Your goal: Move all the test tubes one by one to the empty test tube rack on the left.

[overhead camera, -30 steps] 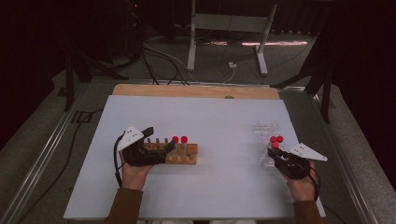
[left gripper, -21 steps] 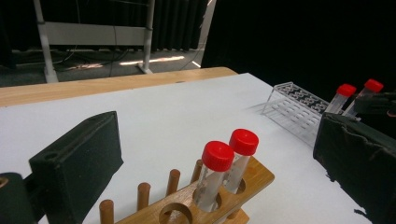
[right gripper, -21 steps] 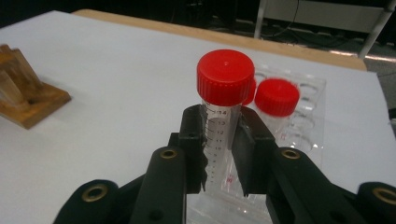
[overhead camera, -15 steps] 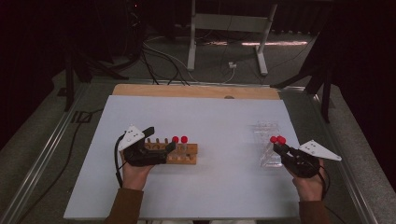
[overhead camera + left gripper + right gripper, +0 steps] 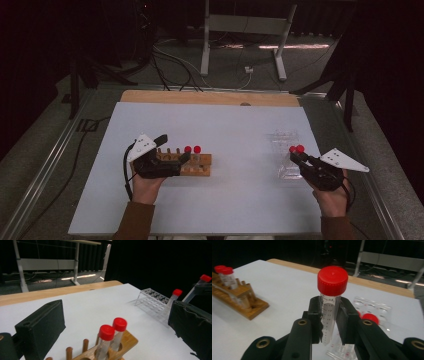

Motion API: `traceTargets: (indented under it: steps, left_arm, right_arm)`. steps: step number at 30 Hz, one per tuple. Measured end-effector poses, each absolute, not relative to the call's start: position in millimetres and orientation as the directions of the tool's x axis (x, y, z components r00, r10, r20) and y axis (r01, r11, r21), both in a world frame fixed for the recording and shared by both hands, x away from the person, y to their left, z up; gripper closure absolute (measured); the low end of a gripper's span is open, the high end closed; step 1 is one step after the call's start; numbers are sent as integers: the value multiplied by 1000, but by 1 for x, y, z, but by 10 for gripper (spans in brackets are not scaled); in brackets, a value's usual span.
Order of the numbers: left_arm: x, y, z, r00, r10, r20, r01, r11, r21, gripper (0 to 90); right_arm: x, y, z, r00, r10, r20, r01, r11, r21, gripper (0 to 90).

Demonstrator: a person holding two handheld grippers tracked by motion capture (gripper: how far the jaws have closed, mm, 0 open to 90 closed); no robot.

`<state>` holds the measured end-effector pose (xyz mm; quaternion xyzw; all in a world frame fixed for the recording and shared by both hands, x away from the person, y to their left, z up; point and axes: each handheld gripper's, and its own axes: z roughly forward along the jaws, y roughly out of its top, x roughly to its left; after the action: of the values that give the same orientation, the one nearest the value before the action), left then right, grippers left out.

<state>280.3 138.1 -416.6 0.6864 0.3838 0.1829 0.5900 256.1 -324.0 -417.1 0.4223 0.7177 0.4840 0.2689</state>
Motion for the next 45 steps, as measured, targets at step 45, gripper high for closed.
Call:
traceTargets:
  steps: [45]
  left_arm:
    - [278,-20,-407,830,534,-160,333,-245,911,337]
  right_arm:
    - [253,-242,-426,-707,706,45,356,300,885,743]
